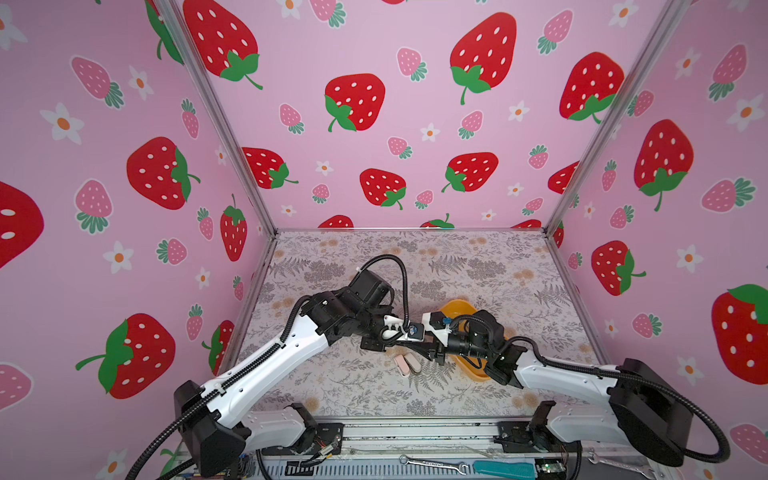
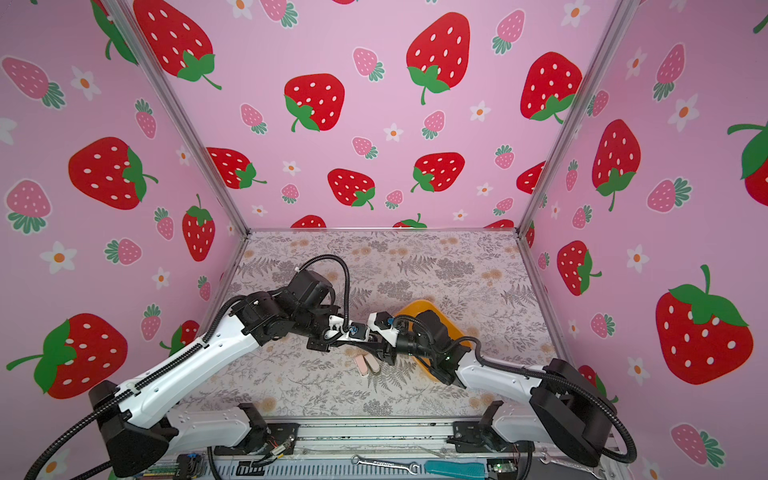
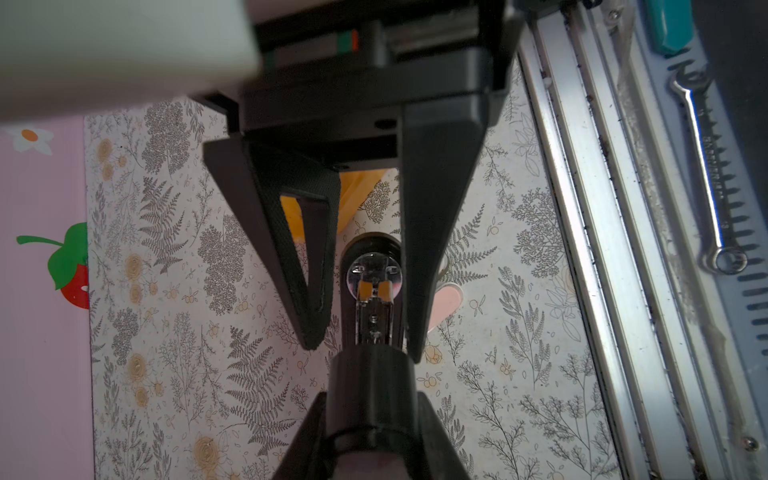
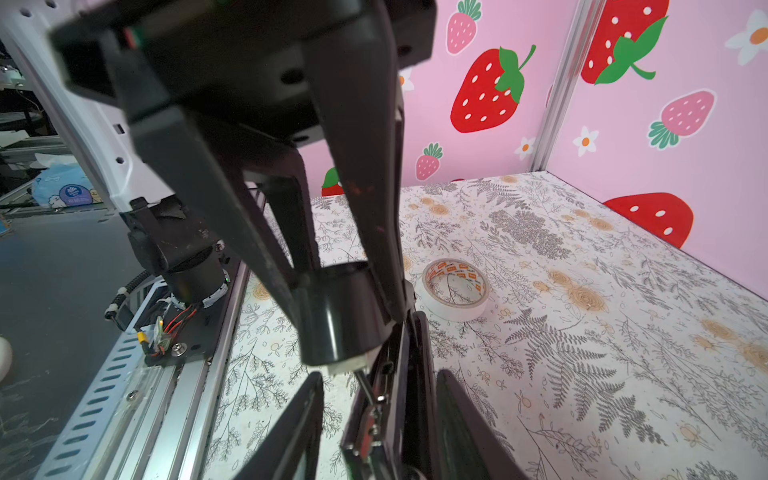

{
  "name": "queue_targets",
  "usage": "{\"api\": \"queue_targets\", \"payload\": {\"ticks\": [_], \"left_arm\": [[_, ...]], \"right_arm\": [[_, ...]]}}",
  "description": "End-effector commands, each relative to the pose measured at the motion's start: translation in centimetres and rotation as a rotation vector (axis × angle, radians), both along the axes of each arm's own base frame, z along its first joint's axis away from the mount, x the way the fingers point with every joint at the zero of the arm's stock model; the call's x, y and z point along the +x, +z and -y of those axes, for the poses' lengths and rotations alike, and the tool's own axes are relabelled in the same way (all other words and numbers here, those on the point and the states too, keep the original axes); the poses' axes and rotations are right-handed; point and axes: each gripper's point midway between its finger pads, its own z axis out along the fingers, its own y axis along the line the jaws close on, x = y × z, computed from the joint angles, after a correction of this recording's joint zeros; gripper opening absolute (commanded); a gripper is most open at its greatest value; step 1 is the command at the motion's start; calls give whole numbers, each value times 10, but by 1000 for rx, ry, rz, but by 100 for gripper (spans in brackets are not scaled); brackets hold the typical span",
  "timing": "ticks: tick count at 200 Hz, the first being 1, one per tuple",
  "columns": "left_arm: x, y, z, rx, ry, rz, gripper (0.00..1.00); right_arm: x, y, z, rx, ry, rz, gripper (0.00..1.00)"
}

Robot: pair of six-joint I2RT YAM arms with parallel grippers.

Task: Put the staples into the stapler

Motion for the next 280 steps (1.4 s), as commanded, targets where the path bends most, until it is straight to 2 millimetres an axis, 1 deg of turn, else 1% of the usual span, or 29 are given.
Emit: {"api": "queue_targets", "payload": {"ticks": [1,23,43,59,92,125,140,160,202,234,248,280], "left_arm": [[2,27,4,-85,-20,69,0],[-1,32,3,-107,-30,75,0],[-6,34,3,-117,-52,77,0],[-8,35,3,-125,-62,73,0],[-12,39,3,-143,-78,76,0],[-13,43,3,-168,-79,73,0],[-13,45,4,-179,-83,67,0],[-16,49,5,-203,-95,62,0],[-14,57,1,-246,-83,59,0],[-13,64,-2,-274,-77,59,0],[-13,66,-3,-286,-76,63,0],[-15,72,-6,-312,-80,61,0]], "right_arm": [[-1,-3,-6,-34,21,25,45],[0,-7,-8,-56,22,22,40],[1,-9,-10,-69,25,23,30],[1,-11,-12,-82,27,22,25],[7,-19,-15,-125,3,14,24],[8,-25,-19,-152,1,1,29],[8,-27,-20,-158,3,0,29],[8,-27,-21,-159,0,1,29],[10,-29,-21,-164,-14,1,31],[12,-31,-20,-174,-27,1,31],[12,-31,-21,-174,-24,2,26],[11,-31,-21,-174,-16,4,2]]}}
